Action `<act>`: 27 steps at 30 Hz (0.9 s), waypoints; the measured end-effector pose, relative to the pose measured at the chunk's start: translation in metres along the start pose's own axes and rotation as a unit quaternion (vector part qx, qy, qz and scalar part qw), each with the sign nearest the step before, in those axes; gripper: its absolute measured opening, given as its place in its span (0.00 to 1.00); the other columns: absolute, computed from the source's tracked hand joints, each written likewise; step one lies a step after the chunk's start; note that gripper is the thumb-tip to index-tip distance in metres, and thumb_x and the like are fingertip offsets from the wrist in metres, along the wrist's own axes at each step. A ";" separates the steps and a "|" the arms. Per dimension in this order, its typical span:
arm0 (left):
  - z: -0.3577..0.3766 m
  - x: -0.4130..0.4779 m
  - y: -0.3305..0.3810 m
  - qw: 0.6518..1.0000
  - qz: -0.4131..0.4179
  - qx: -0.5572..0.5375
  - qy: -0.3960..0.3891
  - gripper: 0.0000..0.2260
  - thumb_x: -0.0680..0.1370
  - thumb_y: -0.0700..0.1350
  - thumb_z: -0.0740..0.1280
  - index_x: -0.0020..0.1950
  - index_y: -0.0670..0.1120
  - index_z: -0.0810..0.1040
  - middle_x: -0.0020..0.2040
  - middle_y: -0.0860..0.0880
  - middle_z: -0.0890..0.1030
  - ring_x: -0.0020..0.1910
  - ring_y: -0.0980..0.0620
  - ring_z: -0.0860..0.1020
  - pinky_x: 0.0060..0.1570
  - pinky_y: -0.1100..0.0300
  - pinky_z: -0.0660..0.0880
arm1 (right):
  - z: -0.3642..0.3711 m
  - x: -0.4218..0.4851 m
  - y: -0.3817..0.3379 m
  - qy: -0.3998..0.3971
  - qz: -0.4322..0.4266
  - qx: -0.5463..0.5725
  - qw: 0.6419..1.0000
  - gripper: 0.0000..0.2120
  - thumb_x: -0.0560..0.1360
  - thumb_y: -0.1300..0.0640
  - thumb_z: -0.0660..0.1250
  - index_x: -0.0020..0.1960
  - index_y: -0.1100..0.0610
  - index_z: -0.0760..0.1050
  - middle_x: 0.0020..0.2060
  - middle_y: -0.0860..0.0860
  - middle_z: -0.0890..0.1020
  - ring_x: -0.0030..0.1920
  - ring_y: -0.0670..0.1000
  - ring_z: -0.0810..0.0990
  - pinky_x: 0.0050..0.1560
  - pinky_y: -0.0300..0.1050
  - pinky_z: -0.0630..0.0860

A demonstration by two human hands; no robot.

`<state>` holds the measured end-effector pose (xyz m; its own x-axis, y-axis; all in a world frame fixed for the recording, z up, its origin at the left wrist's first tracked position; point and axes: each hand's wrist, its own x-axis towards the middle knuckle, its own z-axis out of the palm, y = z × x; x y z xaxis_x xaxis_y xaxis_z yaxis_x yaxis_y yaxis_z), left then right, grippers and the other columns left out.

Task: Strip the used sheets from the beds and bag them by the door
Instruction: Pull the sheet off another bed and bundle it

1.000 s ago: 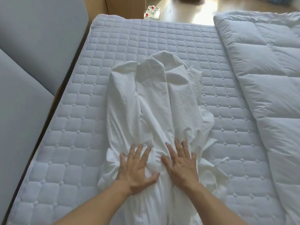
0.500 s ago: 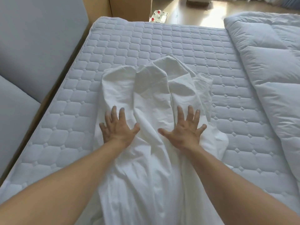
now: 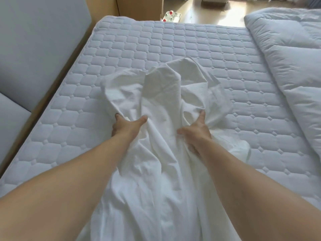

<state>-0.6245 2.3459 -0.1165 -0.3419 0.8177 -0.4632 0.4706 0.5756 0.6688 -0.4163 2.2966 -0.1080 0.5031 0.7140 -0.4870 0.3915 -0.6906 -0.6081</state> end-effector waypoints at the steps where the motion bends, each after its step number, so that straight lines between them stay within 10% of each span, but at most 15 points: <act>1: 0.002 -0.009 0.008 0.996 -0.003 -0.080 -0.026 0.44 0.67 0.62 0.76 0.75 0.43 0.63 0.67 0.44 0.74 0.64 0.42 0.74 0.66 0.50 0.70 | 0.004 -0.009 -0.006 -0.014 -0.006 0.054 0.998 0.52 0.66 0.55 0.74 0.79 0.41 0.46 0.59 0.54 0.79 0.58 0.57 0.79 0.62 0.51 0.75; 7: -0.012 -0.079 0.058 0.980 0.021 -0.162 -0.112 0.03 0.73 0.41 0.67 0.43 0.42 0.79 0.37 0.45 0.79 0.41 0.44 0.78 0.43 0.55 0.74 | 0.000 -0.064 -0.034 -0.098 -0.095 0.249 0.959 0.32 0.67 0.61 0.68 0.70 0.46 0.73 0.54 0.46 0.82 0.52 0.51 0.81 0.55 0.49 0.80; 12: -0.079 -0.145 0.064 0.986 0.052 -0.135 -0.079 0.08 0.66 0.46 0.64 0.28 0.47 0.69 0.30 0.46 0.69 0.35 0.46 0.68 0.36 0.52 0.66 | -0.055 -0.122 -0.029 -0.038 -0.154 0.325 0.932 0.04 0.71 0.57 0.67 0.40 0.50 0.79 0.34 0.44 0.80 0.39 0.49 0.77 0.37 0.41 0.73; 23: -0.126 -0.314 -0.048 0.983 0.138 -0.113 -0.034 0.29 0.74 0.61 0.69 0.22 0.48 0.59 0.23 0.54 0.59 0.23 0.56 0.59 0.23 0.63 0.58 | -0.093 -0.304 0.056 0.055 -0.209 0.282 0.935 0.16 0.72 0.38 0.68 0.34 0.49 0.76 0.27 0.39 0.76 0.30 0.39 0.73 0.33 0.32 0.68; 27: -0.132 -0.349 -0.105 0.982 0.131 -0.134 -0.033 0.27 0.71 0.61 0.70 0.24 0.42 0.68 0.23 0.47 0.71 0.23 0.53 0.70 0.25 0.67 0.65 | -0.077 -0.356 0.110 0.100 -0.149 0.216 0.960 0.24 0.71 0.30 0.67 0.29 0.48 0.73 0.22 0.42 0.71 0.27 0.42 0.71 0.30 0.37 0.66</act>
<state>-0.6617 1.9987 0.0516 -0.1796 0.9414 -0.2855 0.3021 0.3290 0.8947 -0.4930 1.9574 0.0469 0.5729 0.8063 -0.1470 0.2066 -0.3156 -0.9261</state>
